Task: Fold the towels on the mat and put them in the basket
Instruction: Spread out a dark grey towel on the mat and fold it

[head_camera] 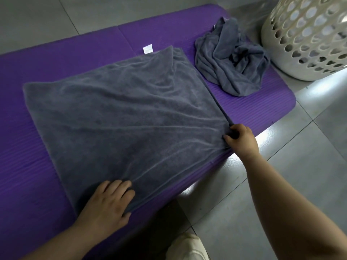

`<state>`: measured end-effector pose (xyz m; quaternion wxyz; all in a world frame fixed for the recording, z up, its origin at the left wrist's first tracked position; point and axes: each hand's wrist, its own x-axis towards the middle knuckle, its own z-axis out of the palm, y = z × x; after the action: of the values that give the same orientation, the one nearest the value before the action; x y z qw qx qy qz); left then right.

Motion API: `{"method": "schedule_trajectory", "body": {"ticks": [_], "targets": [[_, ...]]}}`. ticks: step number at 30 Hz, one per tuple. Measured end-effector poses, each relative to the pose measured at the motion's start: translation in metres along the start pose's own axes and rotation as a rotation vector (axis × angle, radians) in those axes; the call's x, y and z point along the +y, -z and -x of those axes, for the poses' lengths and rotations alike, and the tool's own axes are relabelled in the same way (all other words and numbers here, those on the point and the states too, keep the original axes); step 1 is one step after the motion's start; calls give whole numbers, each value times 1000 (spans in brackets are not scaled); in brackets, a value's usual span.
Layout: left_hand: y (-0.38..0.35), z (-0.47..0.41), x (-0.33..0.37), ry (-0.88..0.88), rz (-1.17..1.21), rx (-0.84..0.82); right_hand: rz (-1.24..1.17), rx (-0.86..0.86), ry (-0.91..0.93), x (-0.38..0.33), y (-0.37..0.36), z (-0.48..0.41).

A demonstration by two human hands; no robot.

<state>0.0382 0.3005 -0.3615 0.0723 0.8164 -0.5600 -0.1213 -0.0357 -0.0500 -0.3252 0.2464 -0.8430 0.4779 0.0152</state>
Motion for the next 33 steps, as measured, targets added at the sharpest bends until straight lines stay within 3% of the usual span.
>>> {"method": "schedule_trajectory", "body": {"ticks": [6,10,13,15,17,19,21,23,27,30,32,33], "targets": [[3,9,2,17,-65,40,2,-58,-115,5,4,0],[25,11,-4,74,-31,-120,-222,26,-150,12,5,-3],[58,13,-13,263,-53,-342,-403,61,-199,12,9,-4],[71,15,-39,559,-78,-419,-515,63,-218,3,15,0],[86,19,-59,759,5,-504,-610,55,-221,-13,24,5],[114,14,-81,923,213,-476,-706,69,-232,-34,36,6],[152,12,-99,1086,559,-305,-782,62,-245,-61,51,7],[193,19,-114,1200,835,-6,-815,37,-206,-98,69,9],[276,46,-145,1225,1177,568,-968,-43,-32,-199,115,23],[342,73,-166,1195,1248,876,-1019,-137,99,-271,151,43],[380,97,-176,1136,1116,947,-980,-155,183,-312,167,55],[396,111,-181,1135,934,933,-937,-137,224,-331,172,59]]}}
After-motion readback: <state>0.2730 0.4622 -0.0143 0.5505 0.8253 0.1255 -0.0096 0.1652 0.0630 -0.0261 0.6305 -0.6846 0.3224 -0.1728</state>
